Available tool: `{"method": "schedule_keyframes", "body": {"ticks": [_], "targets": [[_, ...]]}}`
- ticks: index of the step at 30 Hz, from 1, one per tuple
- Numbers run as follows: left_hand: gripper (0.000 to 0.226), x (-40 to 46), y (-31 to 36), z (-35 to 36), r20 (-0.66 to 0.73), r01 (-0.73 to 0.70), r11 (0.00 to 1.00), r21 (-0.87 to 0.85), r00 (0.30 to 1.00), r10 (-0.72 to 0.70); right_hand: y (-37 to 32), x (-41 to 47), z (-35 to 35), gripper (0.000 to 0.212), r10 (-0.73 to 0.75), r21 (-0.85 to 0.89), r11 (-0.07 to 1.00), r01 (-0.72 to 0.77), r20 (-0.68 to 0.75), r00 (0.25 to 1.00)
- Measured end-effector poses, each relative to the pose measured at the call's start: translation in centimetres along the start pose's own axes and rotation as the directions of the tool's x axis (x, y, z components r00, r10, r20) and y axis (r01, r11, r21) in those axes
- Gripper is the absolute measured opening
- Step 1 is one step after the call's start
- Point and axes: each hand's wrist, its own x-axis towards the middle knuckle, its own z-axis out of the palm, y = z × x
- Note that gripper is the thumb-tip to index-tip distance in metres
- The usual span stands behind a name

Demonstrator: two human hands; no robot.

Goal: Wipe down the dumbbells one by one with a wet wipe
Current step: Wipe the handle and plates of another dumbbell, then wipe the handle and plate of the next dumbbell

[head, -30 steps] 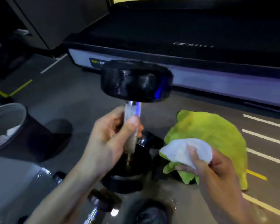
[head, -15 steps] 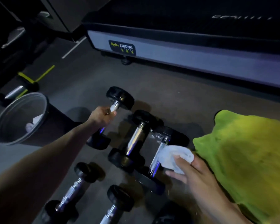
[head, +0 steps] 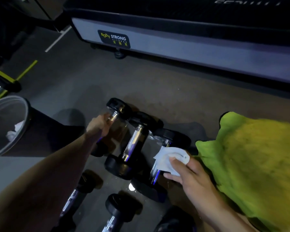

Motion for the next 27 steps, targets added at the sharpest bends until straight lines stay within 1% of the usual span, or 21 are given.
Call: {"method": "schedule_keyframes", "body": {"ticks": [2,4,5,6,7,8,9,10,11,13,15,17,18,20,22,23,24,25,26,27], "targets": [[0.033,-1.6,0.4,-1.2,-0.096,-0.109,0.994,0.031,0.989,0.111,-0.2,-0.6,0.2,0.02,-0.02,-0.001,1.0,0.02,-0.004,1.0],[0.038,-4.3,-0.2,-2.1,-0.194,-0.226,0.974,0.015,0.955,0.224,0.0,-1.5,0.3,0.019,-0.043,-0.006,0.999,0.043,-0.006,0.999],[0.039,-6.0,-0.9,-2.1,-0.227,-0.264,0.964,-0.005,0.94,0.256,0.1,-2.1,0.3,0.019,-0.055,-0.012,0.998,0.055,-0.002,0.998],[0.034,-8.1,-1.7,-2.1,-0.249,-0.287,0.956,-0.057,0.932,0.265,0.4,-2.6,0.3,0.019,-0.068,-0.02,0.997,0.068,0.004,0.998],[0.024,-10.3,-2.5,-1.7,-0.247,-0.296,0.942,-0.157,0.936,0.252,0.6,-3.2,0.3,0.019,-0.082,-0.029,0.996,0.082,0.007,0.997],[0.014,-12.7,-3.2,-1.3,-0.227,-0.312,0.913,-0.264,0.94,0.256,0.8,-3.8,0.2,0.019,-0.098,-0.045,0.994,0.099,0.013,0.995],[0.01,-15.3,-3.8,-0.8,-0.194,-0.32,0.881,-0.35,0.944,0.266,1.0,-4.4,0.1,0.019,-0.115,-0.06,0.991,0.116,0.02,0.993],[0.007,-17.8,-4.5,-0.6,-0.152,-0.309,0.862,-0.401,0.951,0.27,1.3,-5.0,-0.1,0.019,-0.134,-0.086,0.987,0.136,0.025,0.991],[0.005,-19.9,-5.4,-0.2,-0.118,-0.3,0.865,-0.402,0.954,0.276,1.6,-5.6,-0.4,0.019,-0.156,-0.114,0.981,0.158,0.032,0.987],[0.008,-23.4,-7.5,1.1,-0.037,-0.269,0.909,-0.318,0.962,0.271,2.1,-6.8,-0.9,0.018,-0.187,-0.16,0.968,0.191,0.041,0.981],[0.008,-25.7,-9.4,2.7,0.075,-0.208,0.93,-0.301,0.968,0.241,2.4,-8.3,-1.4,0.017,-0.196,-0.197,0.959,0.204,0.06,0.979],[0.021,-27.1,-10.8,4.8,0.183,-0.121,0.934,-0.337,0.964,0.191,2.4,-9.9,-1.9,0.014,-0.187,-0.265,0.942,0.205,0.095,0.978],[0.029,-27.3,-11.4,5.9,0.216,-0.086,0.93,-0.358,0.961,0.172,2.3,-10.8,-2.2,0.012,-0.175,-0.308,0.93,0.202,0.113,0.978],[0.035,-27.4,-12.0,8.0,0.232,-0.06,0.93,-0.363,0.961,0.152,2.2,-12.4,-3.0,0.014,-0.135,-0.327,0.928,0.18,0.157,0.978],[0.032,-27.2,-11.6,9.9,0.251,-0.044,0.919,-0.391,0.956,0.153,2.4,-13.6,-3.5,0.02,-0.095,-0.243,0.959,0.143,0.199,0.975],[0.025,-27.2,-11.2,10.9,0.258,-0.034,0.904,-0.426,0.953,0.157,2.7,-14.0,-3.5,0.021,-0.085,-0.186,0.975,0.121,0.189,0.978],[0.015,-27.0,-10.9,11.8,0.269,-0.02,0.886,-0.464,0.949,0.163,3.0,-14.1,-3.5,0.022,-0.078,-0.131,0.986,0.099,0.155,0.985],[0.013,-26.9,-10.6,12.4,0.274,-0.016,0.865,-0.502,0.945,0.176,3.5,-14.1,-3.4,0.022,-0.063,-0.072,0.995,0.071,0.112,0.992],[0.016,-26.6,-10.6,13.2,0.285,0.008,0.842,-0.539,0.943,0.173,3.9,-14.0,-3.2,0.022,-0.047,-0.015,0.999,0.048,0.078,0.996],[0.016,-26.5,-10.5,13.5,0.297,0.04,0.831,-0.555,0.942,0.153,4.3,-13.7,-3.1,0.022,-0.033,0.031,0.999,0.031,0.056,0.998]]}}
